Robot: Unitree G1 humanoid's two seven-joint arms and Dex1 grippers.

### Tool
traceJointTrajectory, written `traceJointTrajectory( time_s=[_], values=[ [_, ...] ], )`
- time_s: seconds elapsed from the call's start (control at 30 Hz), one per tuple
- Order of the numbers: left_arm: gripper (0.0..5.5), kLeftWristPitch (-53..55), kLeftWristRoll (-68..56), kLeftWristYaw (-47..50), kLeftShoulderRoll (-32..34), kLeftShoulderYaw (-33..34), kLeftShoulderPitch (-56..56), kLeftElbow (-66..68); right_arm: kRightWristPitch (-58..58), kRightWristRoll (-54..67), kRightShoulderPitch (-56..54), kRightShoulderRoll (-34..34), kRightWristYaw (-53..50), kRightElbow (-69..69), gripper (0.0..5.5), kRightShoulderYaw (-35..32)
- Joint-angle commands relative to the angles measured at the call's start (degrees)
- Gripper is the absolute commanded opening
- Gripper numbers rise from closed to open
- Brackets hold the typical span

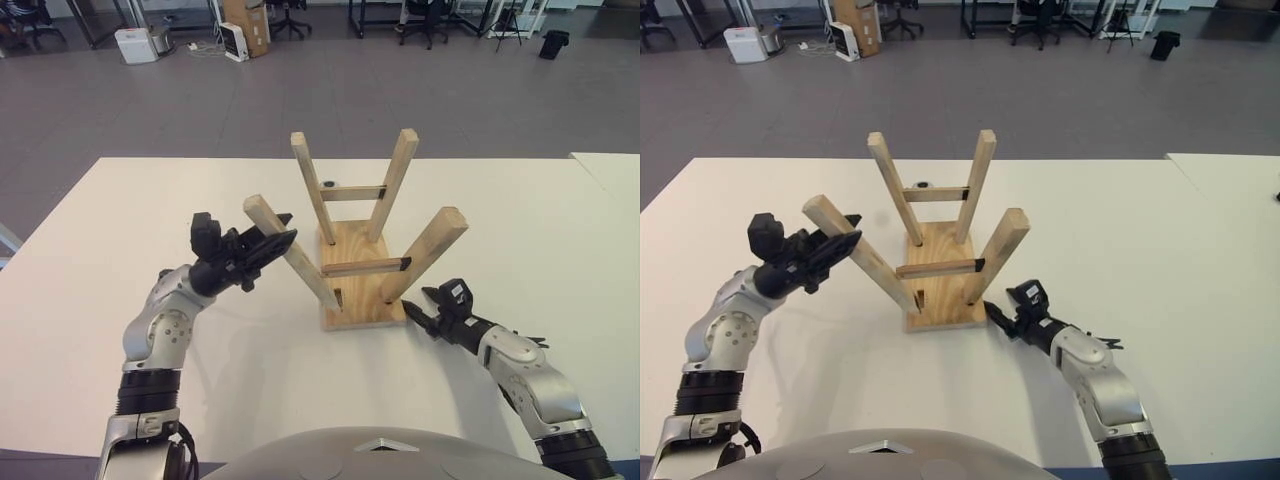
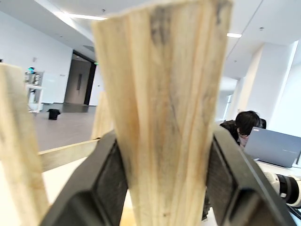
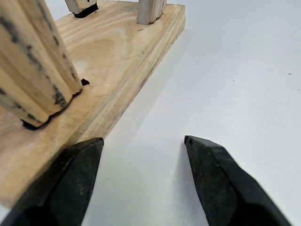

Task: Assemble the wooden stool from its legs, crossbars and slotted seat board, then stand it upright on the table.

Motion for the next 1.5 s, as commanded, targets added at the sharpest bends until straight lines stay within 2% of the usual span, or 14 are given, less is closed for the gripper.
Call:
traceJointTrajectory(
  time_s=[0.03, 0.3, 0.63, 0.87, 1.0, 1.3, 1.5],
  values=[
    [2.03, -5.45, 5.87, -4.47, 2.19, -1.47, 0.93, 4.07, 0.50, -0.44, -1.51, -0.24, 1.11, 0.01, 3.24, -0.63],
    [2.03, -12.00, 10.49, -10.11, 4.85, -3.19, -4.73, 13.14, 0.11, -1.33, -1.93, 0.70, 1.53, 0.86, 3.24, 0.12],
    [2.03, -15.35, 16.61, -18.20, 7.28, -12.10, -9.23, 17.18, -0.85, -2.54, -2.11, 2.49, 1.50, 2.19, 3.24, 0.69],
    [2.03, -14.50, 17.71, -14.23, 5.77, -14.51, -12.08, 21.03, -1.12, -3.13, -1.10, 3.85, 0.94, 2.67, 3.24, 1.66],
    [2.03, -11.30, 19.25, -10.91, 5.76, -18.17, -10.22, 18.70, -1.17, -3.67, -1.19, 4.38, 1.06, 2.82, 3.24, 1.26],
    [2.03, -4.80, 20.25, -8.80, 10.34, -24.42, -10.22, 14.87, -2.61, -4.51, 0.26, 6.76, -0.63, 2.83, 3.24, 2.85],
    [2.03, 1.23, 20.66, -6.48, 13.13, -29.11, -13.30, 9.39, -2.21, -6.58, 2.25, 7.20, 1.30, 3.20, 3.24, 7.96]
  ],
)
